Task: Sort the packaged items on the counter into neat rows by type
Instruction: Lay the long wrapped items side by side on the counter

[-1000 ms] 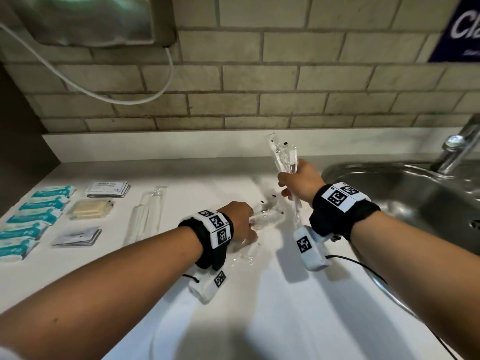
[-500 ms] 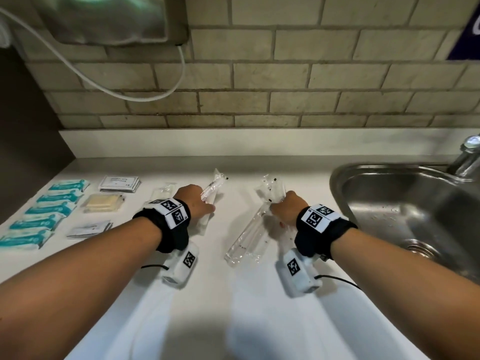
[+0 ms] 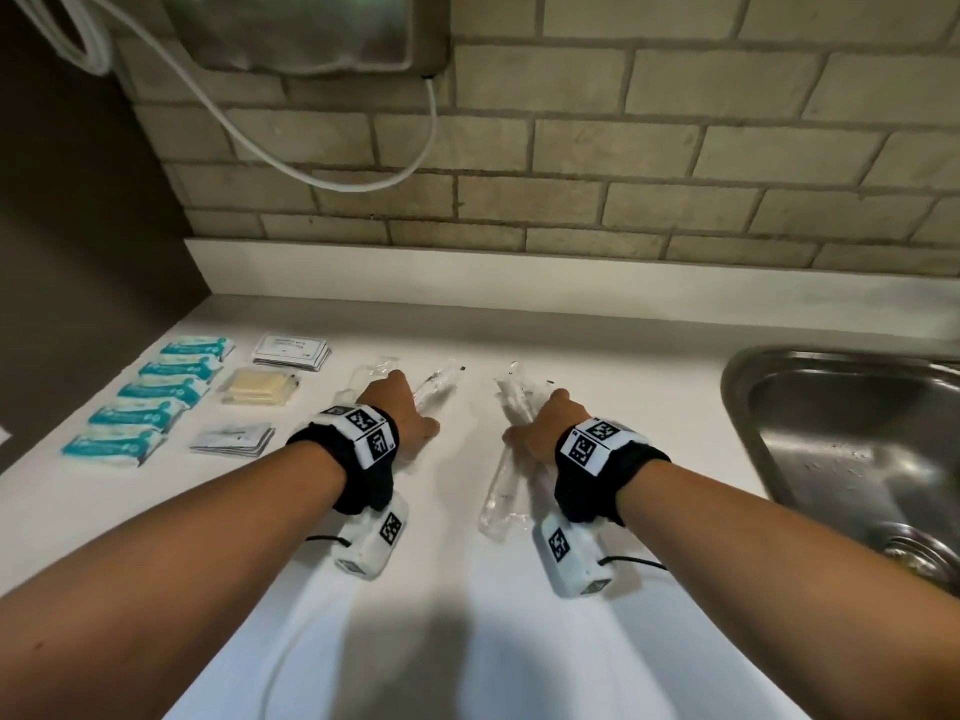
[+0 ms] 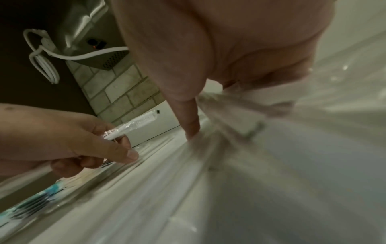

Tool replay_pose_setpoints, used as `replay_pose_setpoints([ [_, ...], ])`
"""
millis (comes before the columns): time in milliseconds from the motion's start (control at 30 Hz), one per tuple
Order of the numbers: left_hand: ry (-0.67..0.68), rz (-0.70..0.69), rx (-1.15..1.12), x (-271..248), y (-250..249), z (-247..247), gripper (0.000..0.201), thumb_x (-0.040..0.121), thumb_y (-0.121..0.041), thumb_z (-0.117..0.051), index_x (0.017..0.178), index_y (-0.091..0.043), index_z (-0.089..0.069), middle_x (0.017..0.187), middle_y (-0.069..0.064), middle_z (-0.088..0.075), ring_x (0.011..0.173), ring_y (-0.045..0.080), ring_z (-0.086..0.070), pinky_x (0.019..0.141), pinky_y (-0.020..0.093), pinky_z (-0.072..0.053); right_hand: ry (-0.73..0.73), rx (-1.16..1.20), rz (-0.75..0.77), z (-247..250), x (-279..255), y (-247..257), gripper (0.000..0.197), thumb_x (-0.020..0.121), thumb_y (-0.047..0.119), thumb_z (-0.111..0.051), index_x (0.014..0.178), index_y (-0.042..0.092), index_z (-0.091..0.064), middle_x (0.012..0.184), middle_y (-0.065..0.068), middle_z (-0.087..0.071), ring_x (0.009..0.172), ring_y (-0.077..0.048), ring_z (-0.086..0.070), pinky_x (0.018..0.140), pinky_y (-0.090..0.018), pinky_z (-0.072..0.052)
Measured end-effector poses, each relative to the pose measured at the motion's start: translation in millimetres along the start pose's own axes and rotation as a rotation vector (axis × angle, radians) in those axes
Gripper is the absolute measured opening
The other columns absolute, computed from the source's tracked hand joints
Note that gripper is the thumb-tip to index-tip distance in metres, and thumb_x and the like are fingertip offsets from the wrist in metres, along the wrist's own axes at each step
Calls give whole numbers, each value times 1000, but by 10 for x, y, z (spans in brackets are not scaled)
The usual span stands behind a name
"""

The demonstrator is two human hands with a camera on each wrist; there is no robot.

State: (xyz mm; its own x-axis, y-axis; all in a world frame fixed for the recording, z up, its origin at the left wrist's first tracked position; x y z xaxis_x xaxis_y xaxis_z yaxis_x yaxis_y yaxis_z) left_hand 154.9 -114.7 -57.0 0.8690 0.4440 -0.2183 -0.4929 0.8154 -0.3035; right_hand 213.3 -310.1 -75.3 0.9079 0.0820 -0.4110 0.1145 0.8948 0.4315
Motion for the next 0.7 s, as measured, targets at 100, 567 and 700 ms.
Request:
replay_pose_setpoints([
  [100, 14, -37, -130, -7, -36, 30, 66, 75, -48, -71, 120, -8, -45, 107, 8, -60, 96, 28, -59, 72, 29, -43, -1, -22, 55, -40, 74, 189, 75, 82, 43, -69, 136, 4, -34, 126, -12, -57, 112, -31, -58, 79, -34, -43],
  [567, 212, -35, -379, 50, -441, -251, 23, 87, -5, -46, 65, -6, -53, 66, 9, -58, 63, 32, -60, 60, 32, -52, -80, 84, 130, 293, 200, -12, 34, 88, 38, -59, 100, 7, -61, 103, -13, -65, 88, -28, -58, 70, -27, -41],
  [700, 180, -70, -245, 45, -505, -239, 19, 82, -10, -54, 63, -10, -52, 65, 4, -50, 69, 31, -52, 61, 27, -39, -36, 35, 73, 308, 199, -149, 43, 85, 46, -59, 105, 7, -64, 90, -5, -63, 82, -23, -61, 62, -24, -44],
])
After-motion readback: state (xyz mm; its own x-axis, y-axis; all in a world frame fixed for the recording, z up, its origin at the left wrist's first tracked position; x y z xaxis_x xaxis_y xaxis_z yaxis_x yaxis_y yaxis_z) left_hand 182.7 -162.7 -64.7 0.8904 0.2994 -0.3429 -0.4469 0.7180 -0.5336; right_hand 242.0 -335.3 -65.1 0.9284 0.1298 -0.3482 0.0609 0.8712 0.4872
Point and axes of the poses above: each hand's wrist, its own x-axis towards the middle knuckle, its own z-axis out of the back of the hand, y = z × x, the point moved 3 cm from there along x, towards the middle knuckle
